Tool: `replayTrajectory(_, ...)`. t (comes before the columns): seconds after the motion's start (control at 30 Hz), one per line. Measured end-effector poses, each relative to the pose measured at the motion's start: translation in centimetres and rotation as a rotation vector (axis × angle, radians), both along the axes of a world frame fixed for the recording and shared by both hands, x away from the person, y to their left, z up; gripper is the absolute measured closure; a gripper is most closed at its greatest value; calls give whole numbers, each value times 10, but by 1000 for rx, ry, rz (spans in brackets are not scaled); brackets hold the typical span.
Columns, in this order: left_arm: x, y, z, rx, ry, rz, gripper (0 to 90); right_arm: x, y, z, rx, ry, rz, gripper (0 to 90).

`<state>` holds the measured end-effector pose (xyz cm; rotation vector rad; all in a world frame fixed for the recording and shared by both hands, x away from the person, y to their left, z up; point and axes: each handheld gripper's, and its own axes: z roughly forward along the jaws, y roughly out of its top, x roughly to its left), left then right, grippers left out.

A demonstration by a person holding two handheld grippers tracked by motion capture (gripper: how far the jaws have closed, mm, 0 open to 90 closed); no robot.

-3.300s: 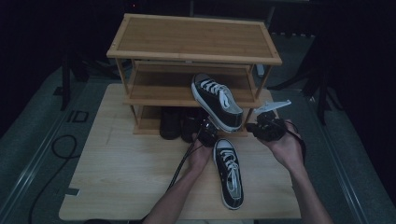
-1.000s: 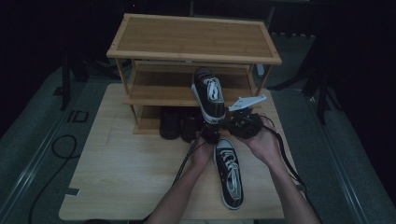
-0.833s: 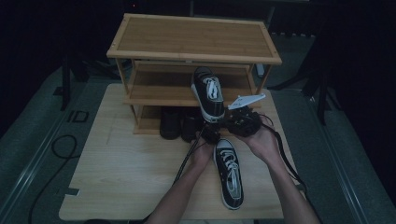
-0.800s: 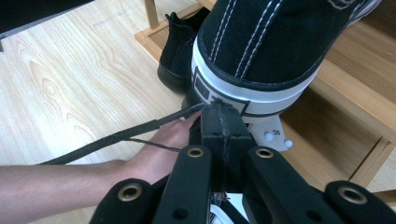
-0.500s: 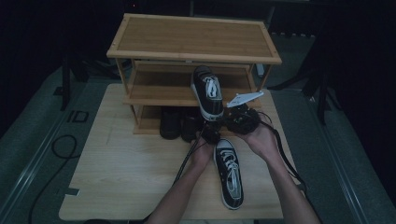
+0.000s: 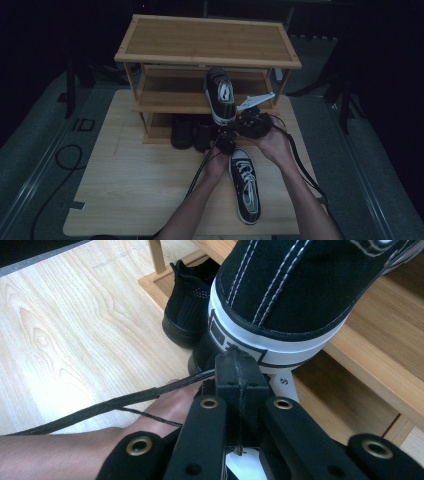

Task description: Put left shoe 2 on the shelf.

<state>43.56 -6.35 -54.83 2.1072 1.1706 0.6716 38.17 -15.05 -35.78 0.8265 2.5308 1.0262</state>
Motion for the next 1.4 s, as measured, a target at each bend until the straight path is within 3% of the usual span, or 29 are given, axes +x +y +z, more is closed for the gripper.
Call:
replayTrajectory(0.2, -1, -3, -1, -32, -10, 25, 900, 6, 1, -2, 10, 2, -10, 900)
replayTrajectory(0.33, 0, -2, 0, -20, 7, 26, 900, 13, 0, -2, 12, 5, -14, 900)
replayTrajectory(0.63, 0, -3, 0, -30, 3, 23, 900, 21, 1, -4, 25, 11, -31, 900)
replayTrajectory(0.87, 1, -2, 0, -42, 12, 31, 900, 26, 10, -3, 6, 0, -35, 900)
replayTrajectory(1.4, 1, -2, 0, -36, 10, 28, 900, 37, 19, -5, 23, 3, -53, 900)
